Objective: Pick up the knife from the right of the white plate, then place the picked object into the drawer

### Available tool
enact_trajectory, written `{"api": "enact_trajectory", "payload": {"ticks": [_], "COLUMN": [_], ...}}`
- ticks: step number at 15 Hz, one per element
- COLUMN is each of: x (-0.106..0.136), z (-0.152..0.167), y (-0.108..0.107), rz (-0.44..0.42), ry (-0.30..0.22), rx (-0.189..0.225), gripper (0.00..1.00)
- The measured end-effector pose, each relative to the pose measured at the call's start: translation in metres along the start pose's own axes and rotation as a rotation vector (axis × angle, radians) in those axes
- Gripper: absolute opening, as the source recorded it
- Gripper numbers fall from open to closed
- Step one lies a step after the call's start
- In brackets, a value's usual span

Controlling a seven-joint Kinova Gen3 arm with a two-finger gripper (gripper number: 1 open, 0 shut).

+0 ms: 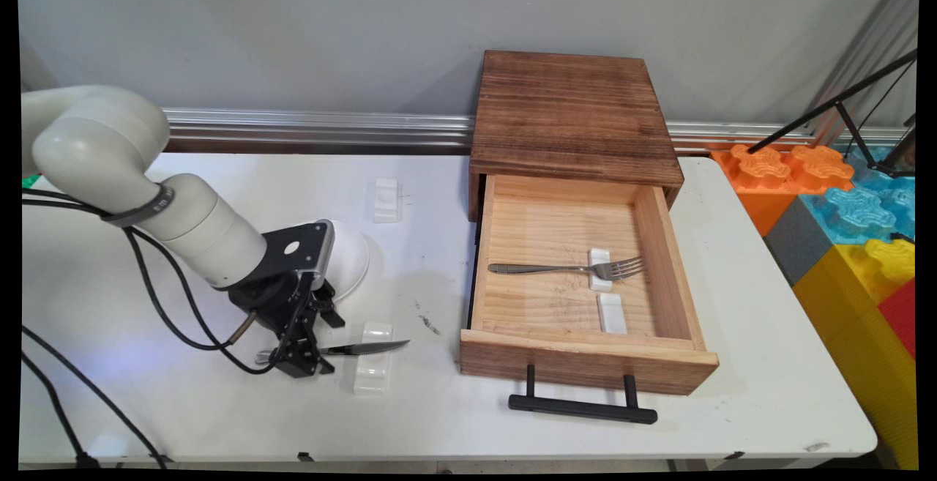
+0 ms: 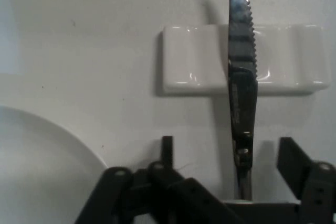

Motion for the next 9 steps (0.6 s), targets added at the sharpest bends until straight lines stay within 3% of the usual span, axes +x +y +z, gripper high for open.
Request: {"api": "enact_trajectory", "payload": {"ticks": [9], "x": [0.0005], "z": [-0.0048], "y": [-0.0024], "rz": [0.000], "ry": [-0.002], "rx": [-0.010], "gripper": [0.00]}}
